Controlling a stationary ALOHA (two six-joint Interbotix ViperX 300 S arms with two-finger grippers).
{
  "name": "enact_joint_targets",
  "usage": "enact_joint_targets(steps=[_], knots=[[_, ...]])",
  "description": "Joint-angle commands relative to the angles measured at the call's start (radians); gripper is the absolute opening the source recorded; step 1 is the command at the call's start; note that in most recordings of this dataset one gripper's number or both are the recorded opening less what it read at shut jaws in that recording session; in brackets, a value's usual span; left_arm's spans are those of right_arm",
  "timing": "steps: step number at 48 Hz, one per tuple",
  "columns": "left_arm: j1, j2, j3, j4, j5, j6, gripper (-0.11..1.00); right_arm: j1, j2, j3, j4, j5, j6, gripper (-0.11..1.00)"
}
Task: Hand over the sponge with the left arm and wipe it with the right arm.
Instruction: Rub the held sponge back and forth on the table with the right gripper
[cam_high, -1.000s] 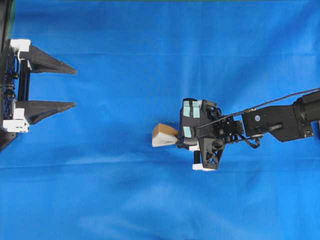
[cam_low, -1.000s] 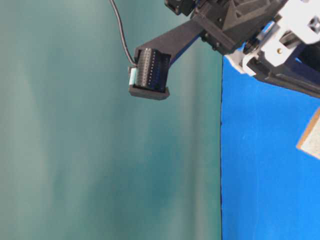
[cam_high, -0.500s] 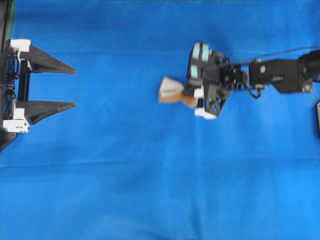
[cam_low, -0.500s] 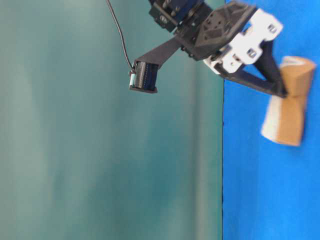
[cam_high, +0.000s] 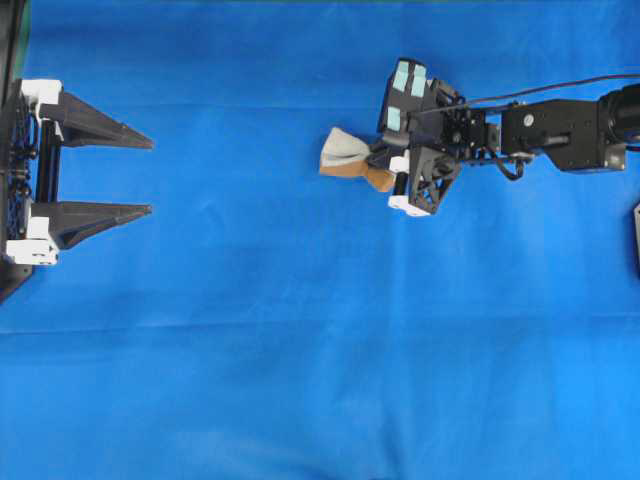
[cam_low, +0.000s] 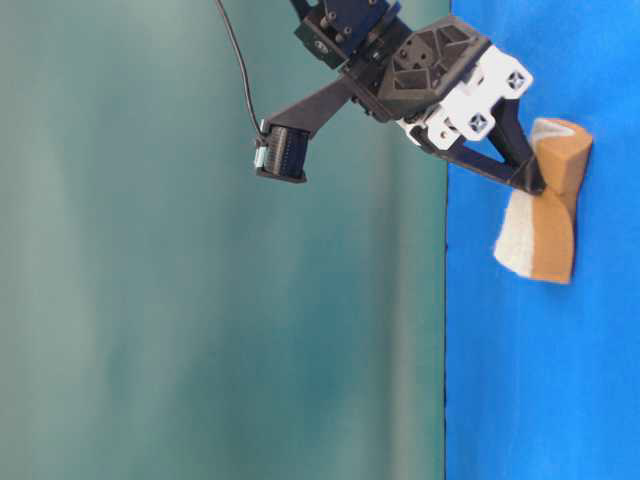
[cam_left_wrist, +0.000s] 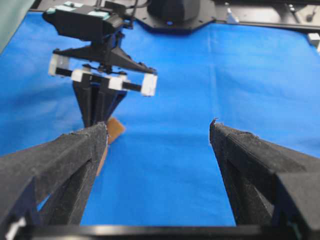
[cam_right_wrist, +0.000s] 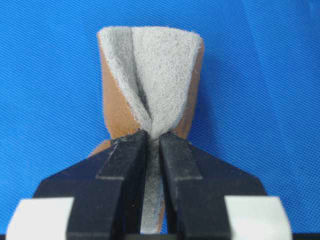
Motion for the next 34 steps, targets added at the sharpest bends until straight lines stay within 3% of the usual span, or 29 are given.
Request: enact_joint_targets(steps=[1, 14, 20, 26, 34], knots=[[-0.002, 0.008, -0.005, -0.002, -0.008, 0.0, 0.81, 0.06, -0.021, -0.006, 0.025, 0.002, 0.002, 0.15], [-0.002, 0.015, -0.005, -0.002, -0.008, -0.002, 0.81, 0.311, -0.012, -0.018, 0.16, 0.005, 0.002, 0.14], [-0.002, 0.021, -0.003, -0.002, -0.009, -0.002, 0.81, 0.402, -0.012, -0.04, 0.192, 0.012, 0.002, 0.14], [-0.002, 0.025, -0.003, -0.002, -0.014, 0.0, 0.8, 0.439, -0.012, -0.063, 0.202, 0.031, 0.002, 0.14], [-0.002, 0.025, -0.003, -0.002, -0.014, -0.002, 0.8, 0.419, -0.012, -0.066, 0.198, 0.052, 0.0, 0.14]])
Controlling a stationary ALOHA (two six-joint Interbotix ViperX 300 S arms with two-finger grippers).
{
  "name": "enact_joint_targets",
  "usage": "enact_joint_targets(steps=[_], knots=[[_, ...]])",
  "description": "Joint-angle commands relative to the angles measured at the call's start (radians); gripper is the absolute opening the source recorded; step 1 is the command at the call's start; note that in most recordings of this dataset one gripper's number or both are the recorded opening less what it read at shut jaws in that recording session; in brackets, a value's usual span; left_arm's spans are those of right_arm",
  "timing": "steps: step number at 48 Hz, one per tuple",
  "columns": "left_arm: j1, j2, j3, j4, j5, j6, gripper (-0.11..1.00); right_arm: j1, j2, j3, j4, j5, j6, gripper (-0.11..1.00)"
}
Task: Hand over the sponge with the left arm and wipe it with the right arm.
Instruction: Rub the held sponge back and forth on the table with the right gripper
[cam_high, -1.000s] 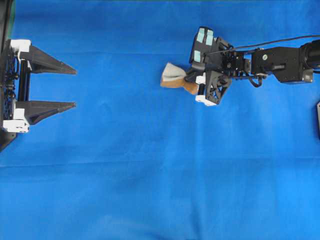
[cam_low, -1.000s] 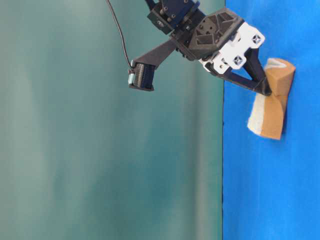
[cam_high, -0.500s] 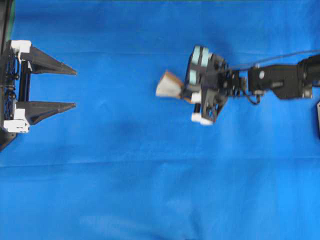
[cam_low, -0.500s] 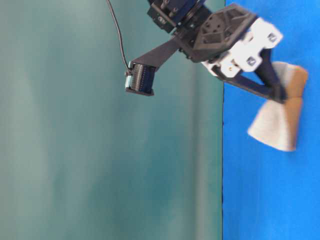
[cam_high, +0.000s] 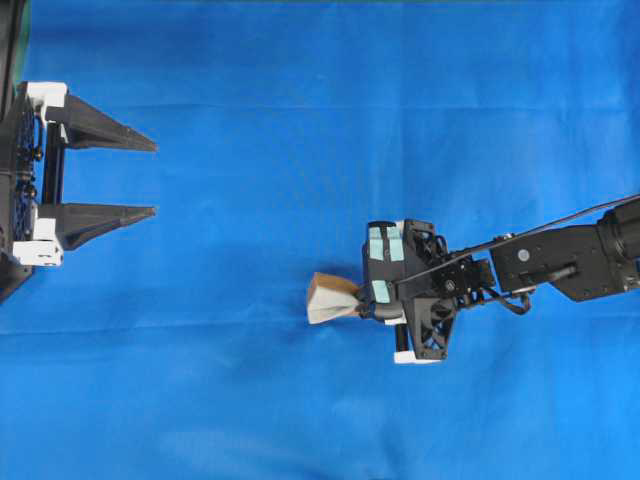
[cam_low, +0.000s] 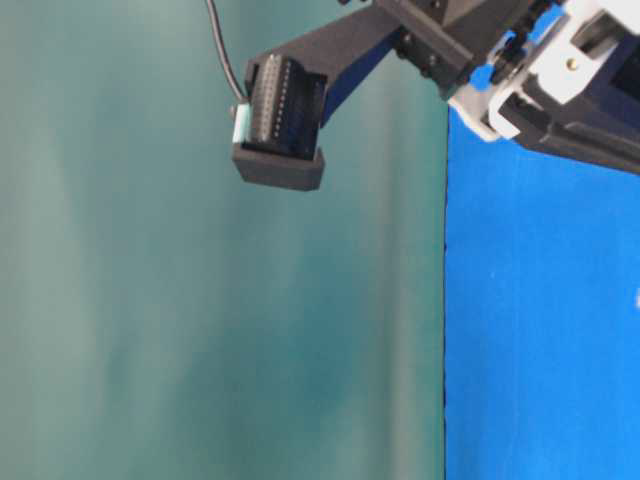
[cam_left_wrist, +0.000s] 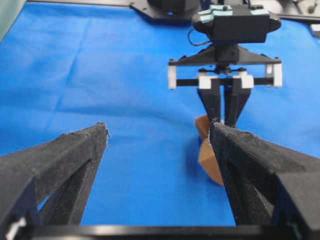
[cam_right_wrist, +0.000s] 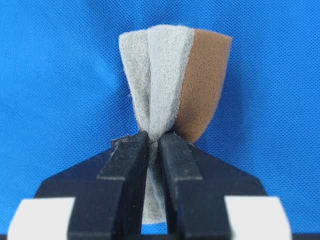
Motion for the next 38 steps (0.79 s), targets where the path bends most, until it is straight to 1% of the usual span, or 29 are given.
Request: enact_joint_targets(steps=[1, 5, 9, 15, 19, 26, 31, 38], knots=[[0.0, 0.008, -0.008, -0.003, -0.012, -0.003, 0.8, -0.015, -0.012, -0.012, 0.002, 0.003, 0.0, 0.14], [0.0, 0.006, -0.008, -0.003, -0.012, -0.003, 0.8, -0.043, -0.012, -0.009, 0.0, 0.008, -0.006, 0.14], [0.0, 0.008, -0.008, -0.003, -0.012, -0.003, 0.8, -0.081, -0.012, -0.005, -0.012, 0.015, -0.015, 0.14], [0.0, 0.008, -0.008, -0.002, -0.012, -0.003, 0.8, -0.153, -0.012, 0.011, -0.06, 0.012, -0.015, 0.14], [0.0, 0.006, -0.008, -0.002, -0.012, -0.003, 0.8, -0.225, -0.012, 0.021, -0.092, 0.008, -0.015, 0.14], [0.0, 0.008, -0.008, -0.003, -0.012, -0.003, 0.8, -0.321, -0.012, 0.026, -0.117, 0.002, -0.015, 0.14], [0.0, 0.006, -0.008, -0.003, -0.012, -0.003, 0.8, -0.344, -0.012, 0.026, -0.133, 0.0, -0.017, 0.14], [0.0, 0.008, -0.008, -0.003, -0.012, -0.003, 0.8, -0.344, -0.012, 0.026, -0.144, -0.014, -0.017, 0.14]])
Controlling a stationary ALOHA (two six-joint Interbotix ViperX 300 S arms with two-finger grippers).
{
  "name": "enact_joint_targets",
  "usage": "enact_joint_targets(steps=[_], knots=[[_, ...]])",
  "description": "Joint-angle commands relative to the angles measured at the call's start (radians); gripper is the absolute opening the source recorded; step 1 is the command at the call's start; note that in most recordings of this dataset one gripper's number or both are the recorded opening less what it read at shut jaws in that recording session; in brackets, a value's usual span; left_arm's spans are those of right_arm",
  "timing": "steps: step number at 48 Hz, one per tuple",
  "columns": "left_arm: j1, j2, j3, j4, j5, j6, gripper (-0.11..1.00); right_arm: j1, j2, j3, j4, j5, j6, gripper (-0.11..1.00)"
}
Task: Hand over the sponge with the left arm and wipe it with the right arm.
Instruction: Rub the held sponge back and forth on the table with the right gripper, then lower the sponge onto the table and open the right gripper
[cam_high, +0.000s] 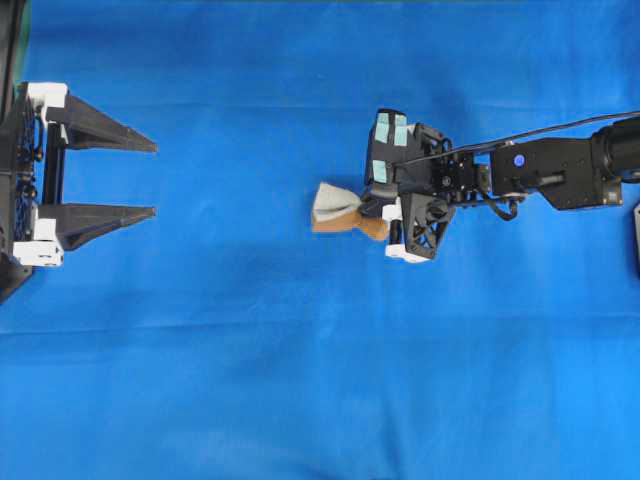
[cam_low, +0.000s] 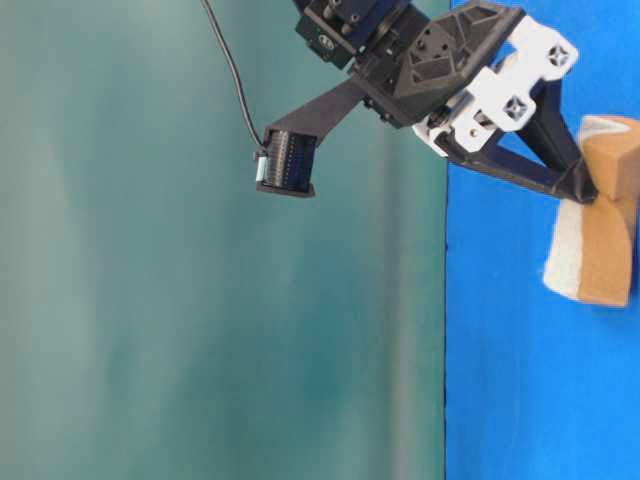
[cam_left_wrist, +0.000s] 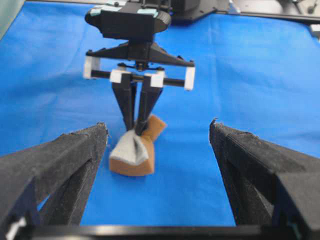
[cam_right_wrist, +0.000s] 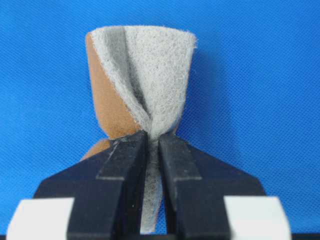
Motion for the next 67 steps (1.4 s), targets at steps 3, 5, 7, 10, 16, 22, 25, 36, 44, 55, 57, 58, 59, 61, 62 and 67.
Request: enact_joint_targets(steps=[3, 5, 7, 10, 16, 22, 25, 36, 44, 55, 57, 58, 59, 61, 62, 67], knots=[[0.0, 0.005, -0.009, -0.003, -0.012, 0.0, 0.8, -0.029, -0.012, -0.003, -0.006, -0.017, -0.005, 0.14], [0.0, 0.005, -0.009, -0.002, -0.012, 0.0, 0.8, -0.028, -0.012, -0.003, -0.008, -0.021, -0.005, 0.14], [0.0, 0.005, -0.009, -0.002, -0.012, 0.0, 0.8, -0.026, -0.012, -0.003, -0.006, -0.026, -0.005, 0.14], [0.0, 0.005, -0.009, -0.002, -0.012, 0.0, 0.8, -0.021, -0.012, -0.003, -0.006, -0.034, -0.003, 0.14], [0.0, 0.005, -0.009, -0.002, -0.012, 0.0, 0.8, -0.017, -0.012, -0.003, -0.003, -0.043, 0.002, 0.14], [0.0, 0.006, -0.009, -0.002, -0.012, 0.0, 0.8, -0.017, -0.012, -0.003, 0.005, -0.044, 0.011, 0.14], [0.0, 0.006, -0.009, -0.002, -0.012, 0.0, 0.8, -0.014, -0.012, -0.003, 0.009, -0.044, 0.011, 0.14], [0.0, 0.005, -0.009, -0.003, -0.012, 0.0, 0.8, 0.0, -0.012, -0.005, 0.009, -0.052, 0.011, 0.14], [0.0, 0.006, -0.009, -0.002, -0.012, 0.0, 0.8, 0.008, -0.012, -0.006, 0.011, -0.046, 0.011, 0.15], [0.0, 0.006, -0.009, -0.003, -0.012, 0.0, 0.8, 0.02, -0.014, -0.011, 0.018, -0.011, 0.014, 0.71], [0.0, 0.005, -0.009, -0.002, -0.012, 0.0, 0.8, 0.02, -0.017, -0.014, 0.025, -0.008, 0.015, 0.73], [0.0, 0.006, -0.009, -0.002, -0.012, 0.0, 0.8, 0.02, -0.017, -0.014, 0.028, -0.006, 0.015, 0.73], [0.0, 0.006, -0.009, -0.002, -0.012, 0.0, 0.8, 0.021, -0.02, -0.014, 0.029, -0.008, 0.015, 0.73], [0.0, 0.005, -0.008, -0.002, -0.012, 0.0, 0.8, 0.026, -0.029, -0.015, 0.031, -0.006, 0.015, 0.73], [0.0, 0.005, -0.009, -0.002, -0.012, 0.0, 0.8, 0.029, -0.034, -0.014, 0.031, -0.006, 0.015, 0.73], [-0.002, 0.006, -0.009, -0.003, -0.012, 0.0, 0.8, 0.043, -0.064, -0.014, 0.031, -0.003, 0.015, 0.73]])
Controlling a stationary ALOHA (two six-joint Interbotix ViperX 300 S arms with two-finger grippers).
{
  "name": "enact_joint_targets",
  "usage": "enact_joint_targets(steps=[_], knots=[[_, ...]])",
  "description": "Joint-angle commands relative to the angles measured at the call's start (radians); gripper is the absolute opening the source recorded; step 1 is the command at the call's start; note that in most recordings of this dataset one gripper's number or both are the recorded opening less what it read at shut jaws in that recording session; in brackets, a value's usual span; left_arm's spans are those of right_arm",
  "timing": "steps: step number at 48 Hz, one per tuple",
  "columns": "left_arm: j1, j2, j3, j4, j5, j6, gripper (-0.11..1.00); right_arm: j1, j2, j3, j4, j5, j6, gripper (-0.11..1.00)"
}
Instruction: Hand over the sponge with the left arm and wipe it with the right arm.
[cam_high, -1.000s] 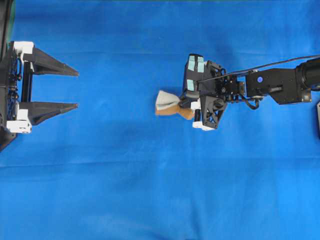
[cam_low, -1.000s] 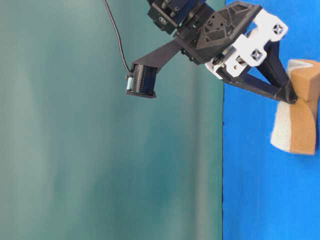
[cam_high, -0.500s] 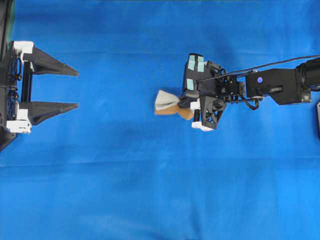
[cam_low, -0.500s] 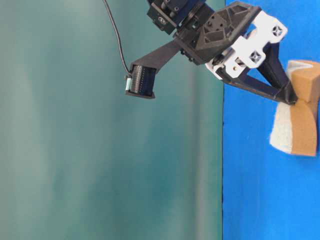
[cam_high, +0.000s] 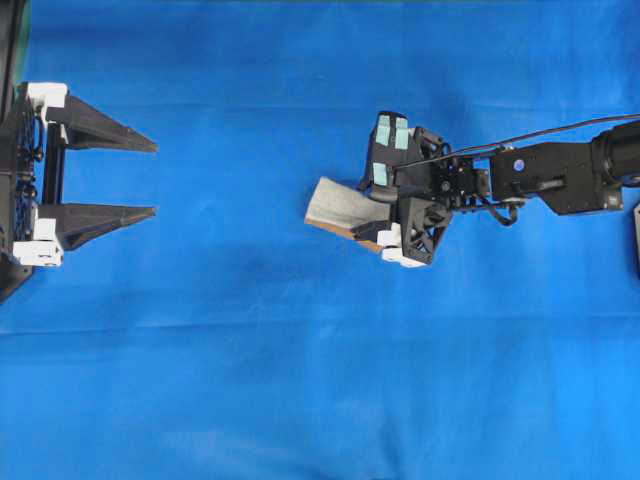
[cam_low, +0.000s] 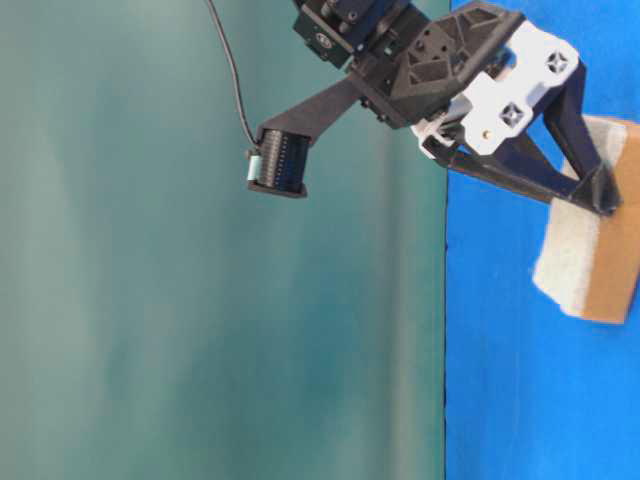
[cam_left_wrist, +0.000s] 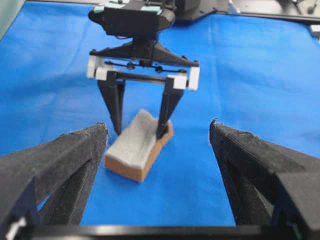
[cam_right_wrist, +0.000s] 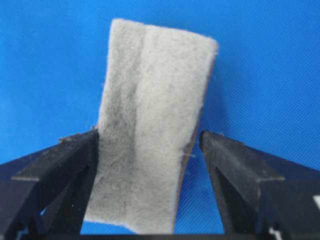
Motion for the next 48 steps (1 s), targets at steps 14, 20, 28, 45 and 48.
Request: enact_joint_targets(steps=[14, 20, 28, 45, 48], knots=[[0.0, 0.005, -0.008, 0.0, -0.005, 0.002, 0.8, 0.035, -0.172, -0.017, 0.0, 0.08, 0.0, 0.73], [0.0, 0.005, -0.008, 0.0, -0.003, 0.002, 0.8, 0.037, -0.241, -0.02, -0.002, 0.14, -0.005, 0.73], [0.0, 0.005, -0.008, 0.0, -0.003, 0.002, 0.8, 0.043, -0.337, -0.023, -0.003, 0.201, -0.006, 0.73], [0.0, 0.005, -0.008, 0.0, -0.003, 0.0, 0.8, 0.06, -0.42, -0.011, -0.003, 0.202, -0.002, 0.73], [0.0, 0.006, -0.008, 0.0, -0.003, 0.002, 0.8, 0.06, -0.42, -0.011, -0.003, 0.196, -0.002, 0.73]])
